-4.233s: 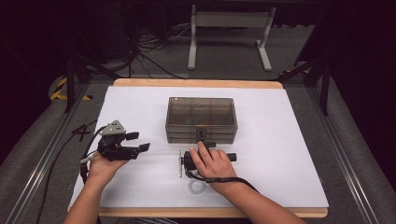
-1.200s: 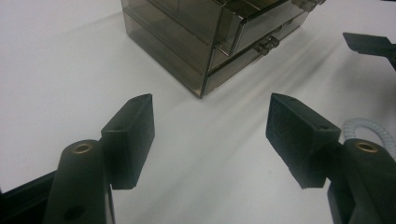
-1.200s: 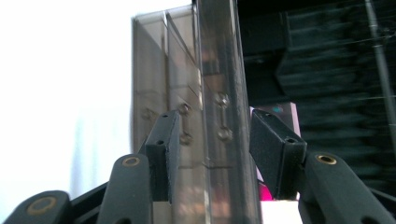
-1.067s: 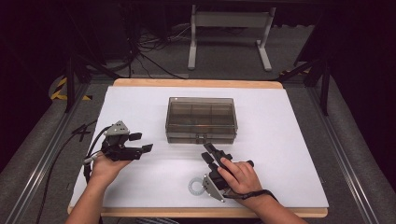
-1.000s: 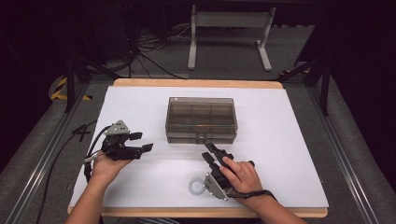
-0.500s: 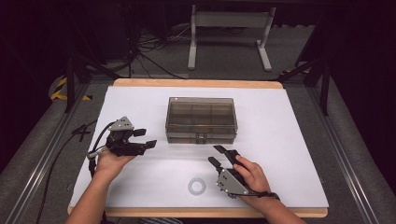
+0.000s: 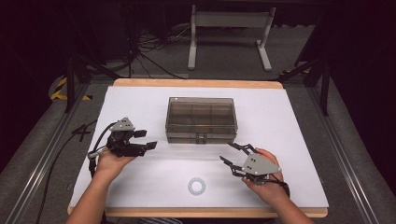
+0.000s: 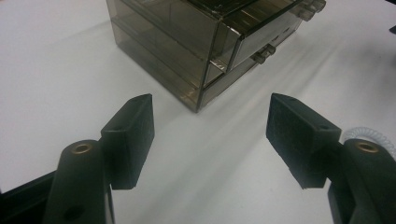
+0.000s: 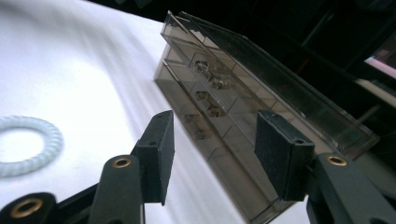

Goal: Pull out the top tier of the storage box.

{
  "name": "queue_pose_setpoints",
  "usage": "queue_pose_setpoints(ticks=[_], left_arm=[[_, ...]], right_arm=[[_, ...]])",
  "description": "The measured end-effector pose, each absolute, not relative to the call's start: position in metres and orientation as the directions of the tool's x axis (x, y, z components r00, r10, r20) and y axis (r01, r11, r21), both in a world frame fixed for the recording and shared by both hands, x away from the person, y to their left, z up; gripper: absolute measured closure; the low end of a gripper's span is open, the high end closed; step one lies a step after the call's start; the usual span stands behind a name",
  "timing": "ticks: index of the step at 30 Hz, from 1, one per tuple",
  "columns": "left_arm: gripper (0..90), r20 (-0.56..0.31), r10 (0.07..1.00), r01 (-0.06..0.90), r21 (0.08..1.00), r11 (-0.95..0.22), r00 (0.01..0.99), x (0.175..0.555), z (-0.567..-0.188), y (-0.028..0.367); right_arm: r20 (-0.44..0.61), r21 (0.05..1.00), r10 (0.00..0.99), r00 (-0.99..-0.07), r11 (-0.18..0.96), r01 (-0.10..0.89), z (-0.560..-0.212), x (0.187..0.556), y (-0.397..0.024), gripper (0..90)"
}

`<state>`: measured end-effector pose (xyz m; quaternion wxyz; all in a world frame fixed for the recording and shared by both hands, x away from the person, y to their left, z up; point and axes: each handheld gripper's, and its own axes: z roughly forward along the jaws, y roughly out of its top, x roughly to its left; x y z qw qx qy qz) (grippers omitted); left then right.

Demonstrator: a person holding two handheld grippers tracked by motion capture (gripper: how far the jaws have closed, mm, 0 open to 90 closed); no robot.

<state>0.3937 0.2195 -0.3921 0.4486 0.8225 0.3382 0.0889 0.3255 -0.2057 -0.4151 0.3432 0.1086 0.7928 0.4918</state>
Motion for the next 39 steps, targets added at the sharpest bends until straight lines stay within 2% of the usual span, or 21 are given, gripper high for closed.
queue_pose_setpoints(ticks=[6,8,13,18,25,29,39], left_arm=[[32.9,-0.159,0.646,0.483,0.798,-0.361,0.746,0.390,-0.392,0.224],[32.9,-0.161,0.648,0.485,0.798,-0.359,0.744,0.389,-0.392,0.225],[32.9,-0.167,0.655,0.502,0.784,-0.364,0.737,0.389,-0.394,0.227],[32.9,-0.170,0.658,0.508,0.780,-0.365,0.733,0.388,-0.395,0.227],[32.9,-0.171,0.659,0.505,0.786,-0.357,0.732,0.387,-0.394,0.228],[32.9,-0.168,0.657,0.505,0.781,-0.366,0.735,0.387,-0.394,0.227],[32.9,-0.168,0.657,0.503,0.785,-0.362,0.735,0.387,-0.394,0.227]], right_arm=[[-0.282,0.903,0.485,-0.828,0.426,-0.058,-0.412,0.331,-0.226,50.5],[-0.254,0.913,0.486,-0.836,0.406,-0.041,-0.411,0.333,-0.230,51.4],[-0.107,0.941,0.452,-0.886,0.335,0.057,-0.402,0.340,-0.239,56.1],[-0.035,0.944,0.418,-0.908,0.311,0.107,-0.392,0.345,-0.248,59.8],[0.071,0.941,0.367,-0.928,0.284,0.184,-0.376,0.350,-0.253,60.3],[0.094,0.931,0.359,-0.929,0.298,0.209,-0.366,0.354,-0.254,58.4],[0.050,0.912,0.355,-0.933,0.365,0.188,-0.349,0.360,-0.251,55.7]])
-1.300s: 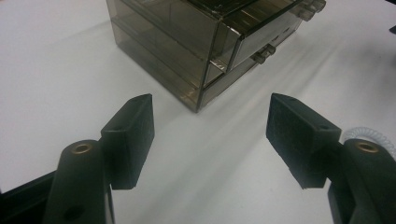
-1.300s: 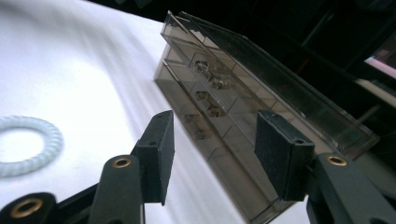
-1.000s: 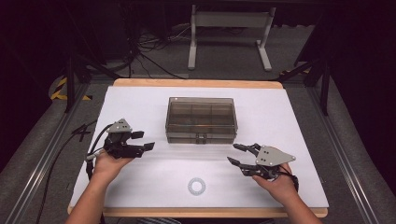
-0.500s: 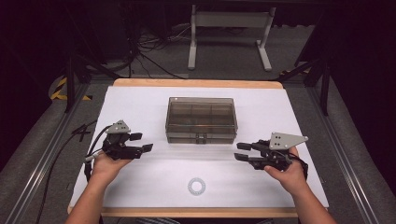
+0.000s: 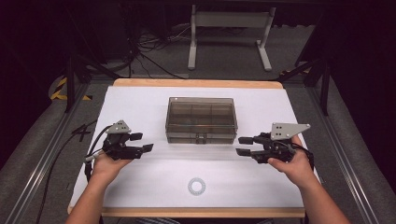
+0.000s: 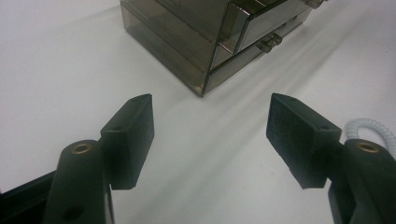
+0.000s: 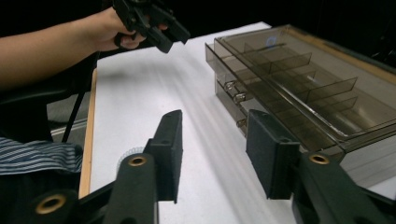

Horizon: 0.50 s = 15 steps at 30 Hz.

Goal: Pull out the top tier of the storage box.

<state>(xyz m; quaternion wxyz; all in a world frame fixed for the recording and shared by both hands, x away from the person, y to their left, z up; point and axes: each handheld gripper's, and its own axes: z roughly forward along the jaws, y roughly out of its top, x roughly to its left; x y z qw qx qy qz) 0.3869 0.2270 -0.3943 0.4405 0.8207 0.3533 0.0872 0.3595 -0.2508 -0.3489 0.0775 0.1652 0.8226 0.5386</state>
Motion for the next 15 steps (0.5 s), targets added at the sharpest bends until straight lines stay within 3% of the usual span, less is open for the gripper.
queue_pose_setpoints(ticks=[11,15], left_arm=[[32.9,-0.162,0.658,0.499,0.787,-0.364,0.736,0.387,-0.395,0.226],[33.0,-0.158,0.658,0.497,0.786,-0.367,0.736,0.386,-0.394,0.225]], right_arm=[[-0.012,0.852,0.337,-0.941,0.497,0.167,-0.329,0.374,-0.234,57.4],[0.002,0.813,0.353,-0.935,0.544,0.207,-0.323,0.382,-0.230,58.3]])
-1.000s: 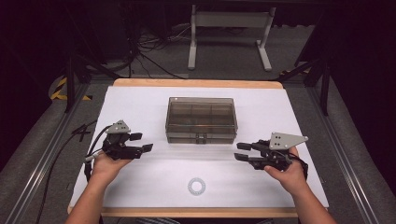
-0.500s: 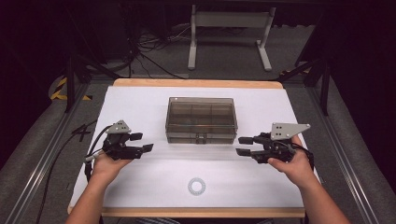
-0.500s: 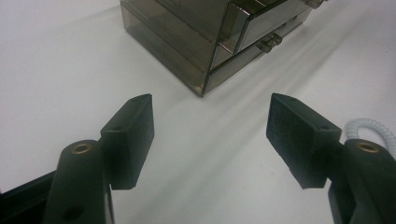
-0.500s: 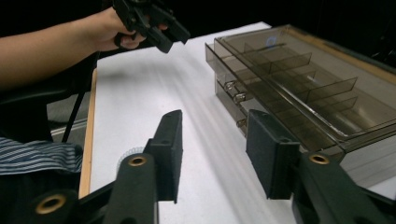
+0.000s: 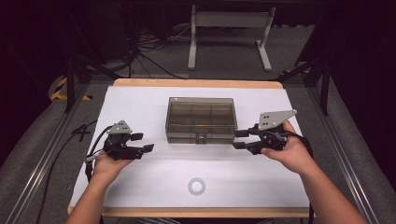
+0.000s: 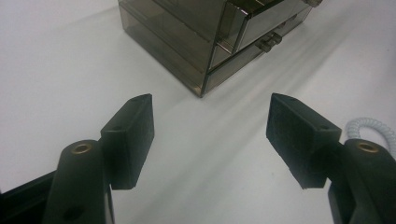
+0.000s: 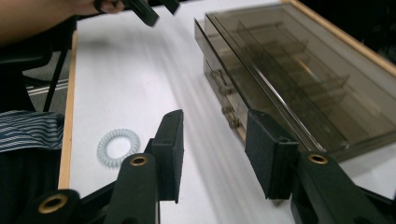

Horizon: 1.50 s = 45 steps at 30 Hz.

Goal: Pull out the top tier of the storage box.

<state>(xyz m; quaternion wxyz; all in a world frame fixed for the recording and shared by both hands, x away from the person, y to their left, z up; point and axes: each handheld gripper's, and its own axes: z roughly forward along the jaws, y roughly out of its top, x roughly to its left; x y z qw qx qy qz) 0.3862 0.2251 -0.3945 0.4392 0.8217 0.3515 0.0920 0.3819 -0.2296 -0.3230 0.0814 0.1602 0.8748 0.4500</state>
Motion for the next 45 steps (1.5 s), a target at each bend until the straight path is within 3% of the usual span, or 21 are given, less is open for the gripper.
queue_pose_setpoints(ticks=[20,36,45], left_arm=[[33.0,-0.168,0.670,0.509,0.784,-0.354,0.723,0.382,-0.395,0.232],[33.1,-0.173,0.666,0.513,0.782,-0.355,0.725,0.382,-0.395,0.232],[33.1,-0.169,0.664,0.509,0.783,-0.359,0.729,0.383,-0.395,0.232]], right_arm=[[-0.112,0.676,0.325,-0.939,0.718,0.168,-0.301,0.409,-0.210,65.2],[-0.158,0.514,0.277,-0.948,0.842,0.161,-0.314,0.430,-0.182,68.1],[-0.158,0.487,0.256,-0.954,0.860,0.150,-0.323,0.432,-0.173,68.4]])
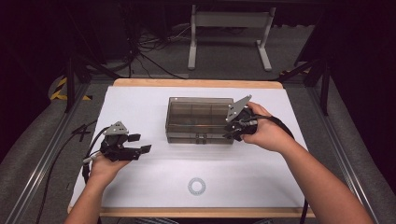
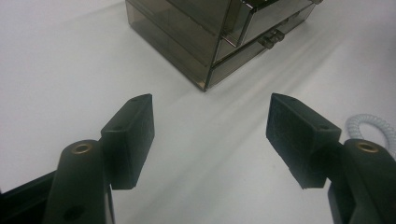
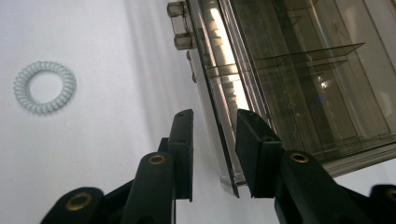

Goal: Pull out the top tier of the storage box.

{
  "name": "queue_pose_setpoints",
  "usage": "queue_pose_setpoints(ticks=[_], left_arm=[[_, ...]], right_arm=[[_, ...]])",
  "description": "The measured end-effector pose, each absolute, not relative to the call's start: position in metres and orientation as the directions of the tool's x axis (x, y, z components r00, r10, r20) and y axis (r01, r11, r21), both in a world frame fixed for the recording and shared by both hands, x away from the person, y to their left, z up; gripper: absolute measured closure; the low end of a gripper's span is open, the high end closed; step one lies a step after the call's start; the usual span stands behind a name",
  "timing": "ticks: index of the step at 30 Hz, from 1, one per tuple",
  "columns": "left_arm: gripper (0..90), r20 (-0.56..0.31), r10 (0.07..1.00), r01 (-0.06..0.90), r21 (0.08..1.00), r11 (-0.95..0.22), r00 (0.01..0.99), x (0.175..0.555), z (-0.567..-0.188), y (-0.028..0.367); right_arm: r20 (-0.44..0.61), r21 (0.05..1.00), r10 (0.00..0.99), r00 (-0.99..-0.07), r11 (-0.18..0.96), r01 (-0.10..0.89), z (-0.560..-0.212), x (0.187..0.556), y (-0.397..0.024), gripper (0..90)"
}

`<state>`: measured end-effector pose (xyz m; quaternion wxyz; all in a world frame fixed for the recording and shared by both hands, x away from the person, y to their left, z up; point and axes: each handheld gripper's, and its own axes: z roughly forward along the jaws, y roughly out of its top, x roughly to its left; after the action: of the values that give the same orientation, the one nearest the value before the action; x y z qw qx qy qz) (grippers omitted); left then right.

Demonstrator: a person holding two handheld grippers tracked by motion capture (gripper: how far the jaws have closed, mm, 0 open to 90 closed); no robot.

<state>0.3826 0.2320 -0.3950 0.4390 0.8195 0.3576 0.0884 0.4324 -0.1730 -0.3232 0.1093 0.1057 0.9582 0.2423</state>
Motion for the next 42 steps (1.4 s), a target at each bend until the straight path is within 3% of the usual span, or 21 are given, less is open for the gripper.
queue_pose_setpoints(ticks=[17,27,42], left_arm=[[33.2,-0.167,0.664,0.507,0.784,-0.359,0.729,0.383,-0.395,0.232],[33.1,-0.167,0.663,0.507,0.783,-0.360,0.730,0.383,-0.394,0.232],[33.2,-0.163,0.666,0.501,0.789,-0.355,0.728,0.383,-0.394,0.234]], right_arm=[[-0.166,0.430,0.222,-0.961,0.893,0.132,-0.336,0.435,-0.163,71.4],[-0.189,0.401,0.215,-0.958,0.908,0.124,-0.336,0.436,-0.160,82.9],[-0.160,0.373,0.171,-0.972,0.922,0.101,-0.332,0.417,-0.162,84.5]])
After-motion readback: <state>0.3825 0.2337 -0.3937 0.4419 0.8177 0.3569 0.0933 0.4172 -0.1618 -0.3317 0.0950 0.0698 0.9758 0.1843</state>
